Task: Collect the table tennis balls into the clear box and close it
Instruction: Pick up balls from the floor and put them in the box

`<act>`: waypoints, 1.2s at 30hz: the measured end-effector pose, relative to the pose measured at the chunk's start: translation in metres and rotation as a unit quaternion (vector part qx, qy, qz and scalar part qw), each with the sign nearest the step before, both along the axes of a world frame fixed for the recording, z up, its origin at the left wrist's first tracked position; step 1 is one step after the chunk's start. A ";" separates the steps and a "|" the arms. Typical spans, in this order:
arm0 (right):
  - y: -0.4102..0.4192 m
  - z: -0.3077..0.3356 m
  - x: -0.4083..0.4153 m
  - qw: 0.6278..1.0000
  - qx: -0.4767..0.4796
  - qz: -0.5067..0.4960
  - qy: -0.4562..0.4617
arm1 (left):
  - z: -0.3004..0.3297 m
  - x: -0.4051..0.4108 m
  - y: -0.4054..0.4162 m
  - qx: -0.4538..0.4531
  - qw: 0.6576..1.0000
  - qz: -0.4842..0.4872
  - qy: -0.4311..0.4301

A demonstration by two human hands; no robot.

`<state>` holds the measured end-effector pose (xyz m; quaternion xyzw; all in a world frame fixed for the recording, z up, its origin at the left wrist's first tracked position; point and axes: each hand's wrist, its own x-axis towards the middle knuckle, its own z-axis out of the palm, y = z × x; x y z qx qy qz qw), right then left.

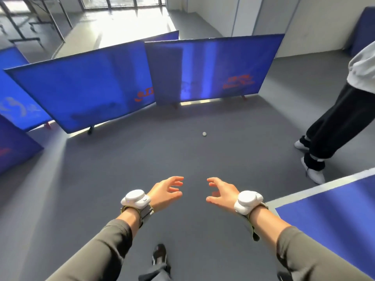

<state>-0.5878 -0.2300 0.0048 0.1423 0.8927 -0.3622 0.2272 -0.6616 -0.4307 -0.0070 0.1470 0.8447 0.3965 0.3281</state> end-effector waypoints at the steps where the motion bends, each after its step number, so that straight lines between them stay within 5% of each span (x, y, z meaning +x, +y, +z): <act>1: 0.005 -0.009 -0.028 1.000 0.004 0.002 -0.001 | -0.009 -0.029 0.004 -0.003 1.000 0.000 0.000; 15: 0.099 -0.060 -0.345 0.988 -0.043 -0.149 -0.002 | -0.045 -0.388 0.113 -0.019 0.999 -0.047 -0.005; 23: 0.224 -0.138 -0.521 0.978 -0.051 -0.201 -0.028 | -0.118 -0.572 0.234 -0.045 0.997 -0.057 -0.017; 30: 0.327 -0.297 -0.647 0.965 -0.040 -0.246 -0.084 | -0.268 -0.712 0.346 -0.133 0.988 -0.080 -0.023; 36: 0.359 -0.508 -0.718 0.965 -0.030 -0.236 -0.111 | -0.475 -0.791 0.401 -0.149 0.982 -0.113 -0.033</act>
